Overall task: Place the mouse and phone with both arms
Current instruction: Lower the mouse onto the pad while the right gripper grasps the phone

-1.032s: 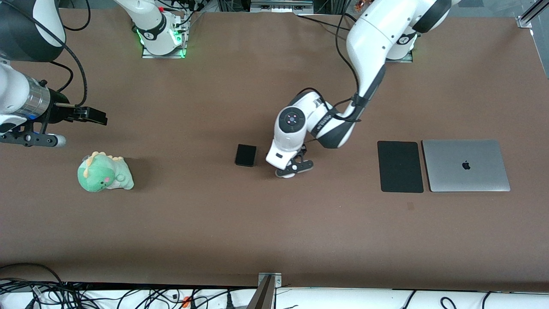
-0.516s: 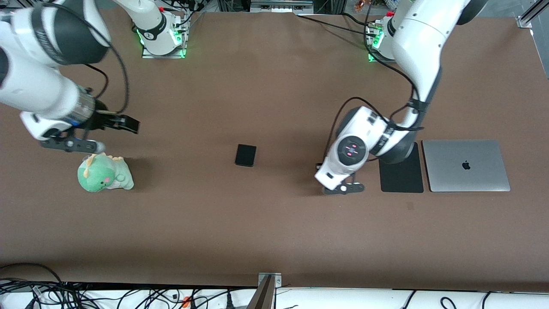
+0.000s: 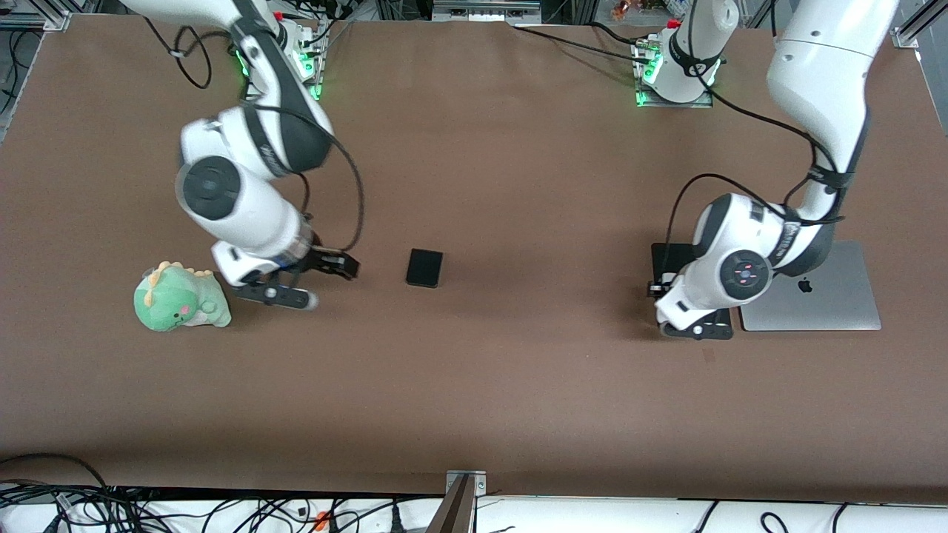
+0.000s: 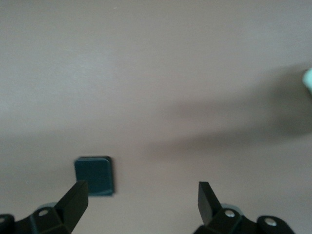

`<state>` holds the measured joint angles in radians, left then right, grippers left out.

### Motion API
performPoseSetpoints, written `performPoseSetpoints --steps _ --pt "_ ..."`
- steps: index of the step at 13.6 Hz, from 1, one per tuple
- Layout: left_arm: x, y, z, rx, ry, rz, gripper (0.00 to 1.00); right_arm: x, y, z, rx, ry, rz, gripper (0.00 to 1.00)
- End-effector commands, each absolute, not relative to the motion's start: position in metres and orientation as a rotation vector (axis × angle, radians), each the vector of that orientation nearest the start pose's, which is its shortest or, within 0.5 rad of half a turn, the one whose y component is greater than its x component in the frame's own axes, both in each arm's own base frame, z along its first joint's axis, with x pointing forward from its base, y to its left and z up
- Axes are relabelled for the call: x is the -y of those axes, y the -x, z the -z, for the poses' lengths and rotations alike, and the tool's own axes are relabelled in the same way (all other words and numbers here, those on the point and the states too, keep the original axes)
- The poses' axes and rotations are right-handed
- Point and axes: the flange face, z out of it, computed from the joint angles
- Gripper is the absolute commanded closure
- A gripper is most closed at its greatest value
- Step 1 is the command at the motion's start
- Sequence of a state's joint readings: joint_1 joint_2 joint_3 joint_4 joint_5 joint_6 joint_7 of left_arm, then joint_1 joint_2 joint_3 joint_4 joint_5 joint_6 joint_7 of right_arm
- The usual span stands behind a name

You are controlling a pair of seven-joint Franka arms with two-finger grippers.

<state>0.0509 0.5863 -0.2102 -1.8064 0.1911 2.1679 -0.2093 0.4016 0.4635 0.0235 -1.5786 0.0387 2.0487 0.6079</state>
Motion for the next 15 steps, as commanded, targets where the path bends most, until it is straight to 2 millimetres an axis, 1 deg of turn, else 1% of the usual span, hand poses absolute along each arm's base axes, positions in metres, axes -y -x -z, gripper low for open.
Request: performPoseSetpoints --steps 1,2,3,4,5,6,8,9,10,11,13,14,15 --pt "0.067 -0.592 -0.198 -0.162 3.056 -0.318 1.00 -0.329 -0.617 -0.322 -0.367 3.063 0.018 0.00" --pt "0.062 -0.591 -0.196 -0.186 3.057 -0.320 1.00 -0.343 -0.614 -0.304 -0.365 3.058 0.033 0.00" --pt "0.053 -0.591 -0.196 -0.207 3.052 -0.321 1.00 -0.352 -0.611 -0.289 -0.355 3.057 0.042 0.00" --pt "0.044 -0.592 -0.196 -0.202 3.047 -0.320 1.00 -0.362 -0.605 -0.273 -0.325 3.070 0.042 0.00" --pt "0.042 -0.592 -0.196 -0.211 3.039 -0.317 1.00 -0.376 -0.596 -0.261 -0.277 3.093 0.051 0.00" --pt "0.039 -0.591 -0.195 -0.220 3.038 -0.323 0.99 -0.382 -0.591 -0.249 -0.327 3.108 0.054 0.00" --pt "0.037 -0.588 -0.190 -0.220 3.037 -0.341 0.82 -0.408 -0.574 -0.225 -0.345 3.145 0.110 0.00" --pt "0.038 -0.588 -0.189 -0.218 3.039 -0.344 0.58 -0.411 -0.571 -0.218 -0.355 3.154 0.122 0.00" --pt "0.038 -0.589 -0.190 -0.220 3.040 -0.342 0.19 -0.418 -0.566 -0.210 -0.344 3.155 0.121 0.00" --pt "0.034 -0.590 -0.190 -0.206 3.043 -0.338 0.00 -0.427 -0.557 -0.200 -0.333 3.159 0.116 0.00" --pt "0.031 -0.593 -0.197 -0.179 3.043 -0.326 0.00 -0.429 -0.549 -0.188 -0.321 3.170 0.160 0.00" --pt "0.031 -0.602 -0.210 -0.166 3.049 -0.297 0.00 -0.427 -0.548 -0.184 -0.309 3.164 0.174 0.00" --pt "0.028 -0.608 -0.222 -0.162 3.046 -0.307 0.00 -0.427 -0.547 -0.183 -0.300 3.166 0.175 0.00"
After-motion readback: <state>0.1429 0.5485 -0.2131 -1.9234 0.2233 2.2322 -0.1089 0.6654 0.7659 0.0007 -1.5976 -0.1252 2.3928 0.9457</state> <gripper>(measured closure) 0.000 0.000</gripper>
